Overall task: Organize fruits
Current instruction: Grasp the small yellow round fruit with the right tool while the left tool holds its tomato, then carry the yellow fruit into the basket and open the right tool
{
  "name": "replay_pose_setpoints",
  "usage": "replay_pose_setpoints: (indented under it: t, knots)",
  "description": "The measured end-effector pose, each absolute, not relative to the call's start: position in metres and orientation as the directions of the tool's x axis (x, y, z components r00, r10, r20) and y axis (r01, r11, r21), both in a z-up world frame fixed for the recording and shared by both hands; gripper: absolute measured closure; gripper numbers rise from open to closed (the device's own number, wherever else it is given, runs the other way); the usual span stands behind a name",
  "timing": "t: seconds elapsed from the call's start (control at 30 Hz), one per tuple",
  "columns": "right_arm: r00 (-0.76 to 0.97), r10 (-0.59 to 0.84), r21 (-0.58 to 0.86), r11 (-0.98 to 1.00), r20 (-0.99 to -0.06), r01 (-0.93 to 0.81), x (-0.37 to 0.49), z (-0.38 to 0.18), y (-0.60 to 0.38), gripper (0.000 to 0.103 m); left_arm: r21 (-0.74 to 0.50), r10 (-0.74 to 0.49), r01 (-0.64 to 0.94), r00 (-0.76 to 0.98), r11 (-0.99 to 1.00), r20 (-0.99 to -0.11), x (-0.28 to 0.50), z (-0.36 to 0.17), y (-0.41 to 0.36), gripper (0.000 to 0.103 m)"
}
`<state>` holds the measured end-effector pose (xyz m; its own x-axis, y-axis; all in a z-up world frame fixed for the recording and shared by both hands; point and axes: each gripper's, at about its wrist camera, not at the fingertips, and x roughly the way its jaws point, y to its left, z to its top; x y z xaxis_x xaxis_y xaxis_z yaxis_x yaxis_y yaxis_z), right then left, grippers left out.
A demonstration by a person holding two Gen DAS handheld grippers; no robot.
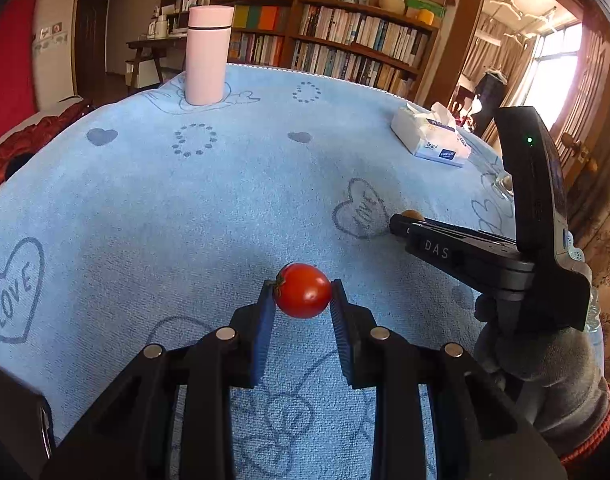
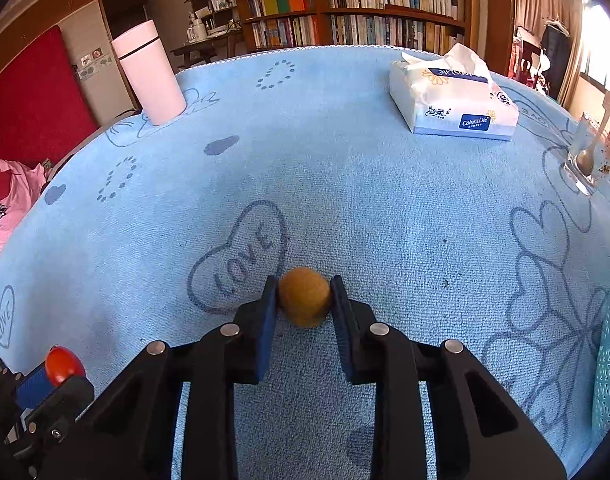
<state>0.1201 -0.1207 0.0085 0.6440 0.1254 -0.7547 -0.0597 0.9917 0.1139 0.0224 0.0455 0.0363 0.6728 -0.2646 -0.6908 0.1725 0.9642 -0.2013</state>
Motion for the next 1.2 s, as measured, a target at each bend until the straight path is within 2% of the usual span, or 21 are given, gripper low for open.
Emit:
replay_pose_setpoints:
  t: [0.83,1.2]
  knots:
    - [0.754,0.128,0.197,0.98,-0.644,0.002,0.033,0.077,-0.177,0.077,-0.14,-0.24,0.199,0.69,0.97,-0.683,0.008,0.044,0.033,0.075]
    - [0.804,0.062,0.217,0.973,-0.592,0.084,-0.006,0.105,-0.219,0.077,-0.113,-0.246,0.231,0.704,0.966,-0.666,-0.008,0.054,0.02,0.075]
